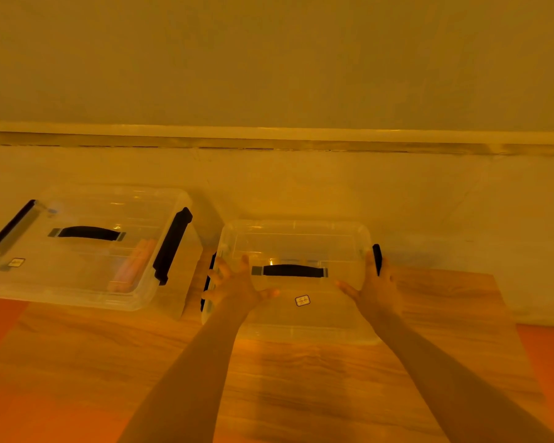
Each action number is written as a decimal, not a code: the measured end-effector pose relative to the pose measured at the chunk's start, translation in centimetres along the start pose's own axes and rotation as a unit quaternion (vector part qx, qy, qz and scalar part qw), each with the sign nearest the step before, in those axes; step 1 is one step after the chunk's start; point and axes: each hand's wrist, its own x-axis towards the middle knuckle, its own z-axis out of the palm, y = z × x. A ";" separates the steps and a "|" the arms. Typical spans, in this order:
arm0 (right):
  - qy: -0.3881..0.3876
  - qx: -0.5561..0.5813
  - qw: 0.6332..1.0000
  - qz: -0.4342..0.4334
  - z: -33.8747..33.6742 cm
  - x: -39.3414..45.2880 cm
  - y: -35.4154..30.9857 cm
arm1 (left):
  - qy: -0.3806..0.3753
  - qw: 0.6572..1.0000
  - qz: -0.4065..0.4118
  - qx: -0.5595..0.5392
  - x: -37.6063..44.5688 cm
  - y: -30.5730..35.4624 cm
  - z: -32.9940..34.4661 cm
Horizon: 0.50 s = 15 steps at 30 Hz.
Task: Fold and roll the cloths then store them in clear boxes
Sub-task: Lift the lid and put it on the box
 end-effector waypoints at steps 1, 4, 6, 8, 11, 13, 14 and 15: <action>0.001 -0.012 1.000 0.000 -0.1 -0.1 0.0 | 0.004 1.000 -0.001 0.001 -0.1 0.0 0.0; 0.006 -0.059 0.998 -0.007 -0.4 -0.4 -0.1 | 0.016 1.000 -0.007 0.011 -0.3 0.2 0.0; 0.005 -0.087 0.996 -0.011 -0.5 -0.5 -0.2 | 0.017 1.000 -0.012 0.015 -0.4 0.4 0.0; 0.003 -0.106 0.994 -0.012 -0.5 -0.6 -0.4 | 0.018 1.000 -0.013 0.018 -0.5 0.4 0.0; 0.004 -0.167 0.986 -0.028 -0.6 -0.7 -0.7 | 0.023 0.999 -0.013 0.024 -0.4 0.4 0.2; 0.003 -0.182 0.983 -0.035 -0.8 -0.9 -0.8 | 0.023 0.999 -0.011 0.019 -0.3 0.3 0.3; -0.001 -0.181 0.983 -0.038 -0.9 -0.9 -0.9 | 0.021 1.000 -0.011 0.015 -0.2 0.2 0.3; -0.004 -0.176 0.984 -0.040 -0.9 -1.0 -1.0 | 0.018 1.000 -0.009 0.012 -0.1 0.1 0.4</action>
